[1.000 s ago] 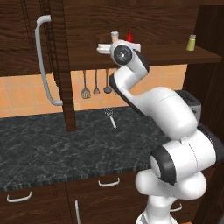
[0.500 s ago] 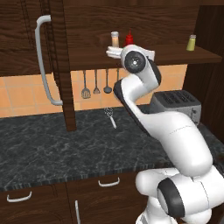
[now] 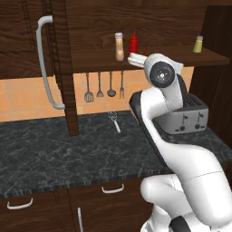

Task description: Put the shaker and condiment bottle from the counter next to their counterparts in the cabinet.

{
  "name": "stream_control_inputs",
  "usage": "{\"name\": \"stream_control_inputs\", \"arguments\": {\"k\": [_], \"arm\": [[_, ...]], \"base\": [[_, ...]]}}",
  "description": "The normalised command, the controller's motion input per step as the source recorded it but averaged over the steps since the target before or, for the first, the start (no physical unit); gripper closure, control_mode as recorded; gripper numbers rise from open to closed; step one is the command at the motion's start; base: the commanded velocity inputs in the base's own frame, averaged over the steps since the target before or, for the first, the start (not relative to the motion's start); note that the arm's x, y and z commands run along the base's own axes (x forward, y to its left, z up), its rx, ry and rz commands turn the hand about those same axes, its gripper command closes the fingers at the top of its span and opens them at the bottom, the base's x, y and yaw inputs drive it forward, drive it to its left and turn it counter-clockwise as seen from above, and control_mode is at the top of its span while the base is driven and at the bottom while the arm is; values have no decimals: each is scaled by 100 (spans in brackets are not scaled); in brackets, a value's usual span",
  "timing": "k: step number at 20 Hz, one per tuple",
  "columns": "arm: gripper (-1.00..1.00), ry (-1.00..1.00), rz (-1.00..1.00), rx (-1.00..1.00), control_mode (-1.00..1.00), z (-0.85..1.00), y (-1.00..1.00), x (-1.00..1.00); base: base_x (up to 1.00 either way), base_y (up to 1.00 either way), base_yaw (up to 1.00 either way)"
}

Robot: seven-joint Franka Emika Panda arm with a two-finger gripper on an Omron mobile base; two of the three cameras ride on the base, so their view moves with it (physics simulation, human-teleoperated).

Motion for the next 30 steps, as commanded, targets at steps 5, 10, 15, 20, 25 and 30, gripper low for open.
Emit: {"name": "stream_control_inputs", "arguments": {"k": [5,10,15,20,25,30], "arm": [[-100,-7,-12,0,-100,-23,-50,-84],[-100,-11,-16,0,-100,-66,-50,-77],[-100,-10,-23,0,-100,-100,-47,-42],[-100,-5,-31,0,-100,-95,-27,-7],[-100,-9,-25,-6,-100,-100,-13,0],[-100,3,-1,-3,-100,-57,-8,16]], "base": [[0,0,0],[0,0,0],[0,0,0],[0,0,0],[0,0,0],[0,0,0]]}}
